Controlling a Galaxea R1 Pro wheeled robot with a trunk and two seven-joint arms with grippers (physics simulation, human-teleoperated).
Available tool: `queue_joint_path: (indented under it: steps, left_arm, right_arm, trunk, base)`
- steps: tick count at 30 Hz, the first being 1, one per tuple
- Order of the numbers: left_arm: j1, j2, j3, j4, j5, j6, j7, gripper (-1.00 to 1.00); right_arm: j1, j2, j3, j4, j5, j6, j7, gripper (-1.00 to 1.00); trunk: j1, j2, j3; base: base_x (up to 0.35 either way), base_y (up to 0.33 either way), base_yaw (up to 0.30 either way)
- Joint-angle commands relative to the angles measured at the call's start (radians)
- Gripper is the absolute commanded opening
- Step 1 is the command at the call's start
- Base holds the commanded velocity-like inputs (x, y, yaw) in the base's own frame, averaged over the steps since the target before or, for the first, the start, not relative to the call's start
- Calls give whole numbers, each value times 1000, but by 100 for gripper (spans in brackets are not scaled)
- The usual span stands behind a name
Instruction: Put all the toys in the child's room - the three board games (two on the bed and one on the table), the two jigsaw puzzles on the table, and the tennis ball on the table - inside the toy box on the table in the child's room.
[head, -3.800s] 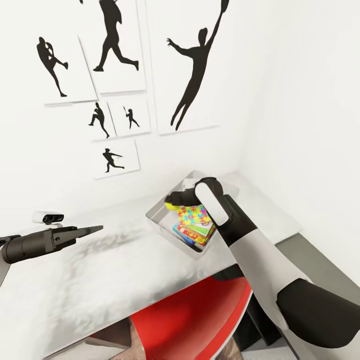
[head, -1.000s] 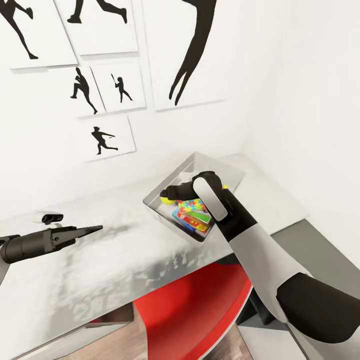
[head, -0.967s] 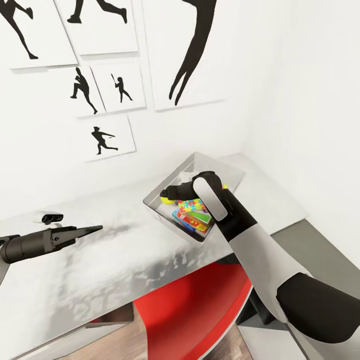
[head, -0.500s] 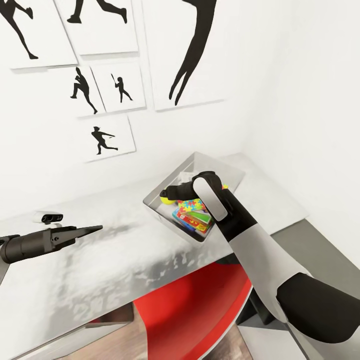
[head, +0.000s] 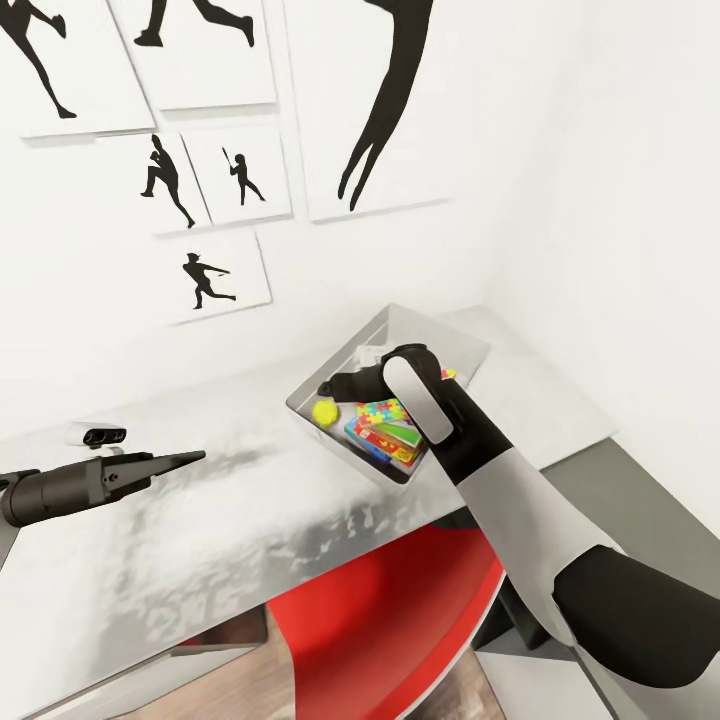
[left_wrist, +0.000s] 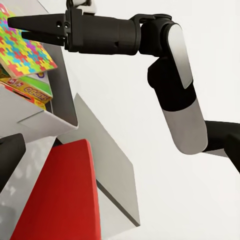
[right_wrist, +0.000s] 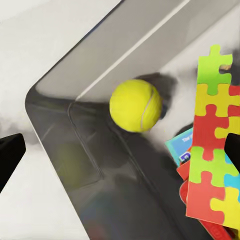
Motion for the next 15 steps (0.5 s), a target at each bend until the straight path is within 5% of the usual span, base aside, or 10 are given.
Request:
queue_joint_path:
  steps: [1,15]
  left_arm:
    - [-1,0,0,0,2,10,-2,100]
    - [0,0,-1,0,1,10,-2,100]
  right_arm:
    - [-1,0,1,-1,-10,2,-10,100]
    - [0,0,3,-94,-10,11,-11,100]
  trunk:
    - [1,-2,-2]
    - [1,-2,1]
  base:
    - [0,0,0]
    - [0,0,0]
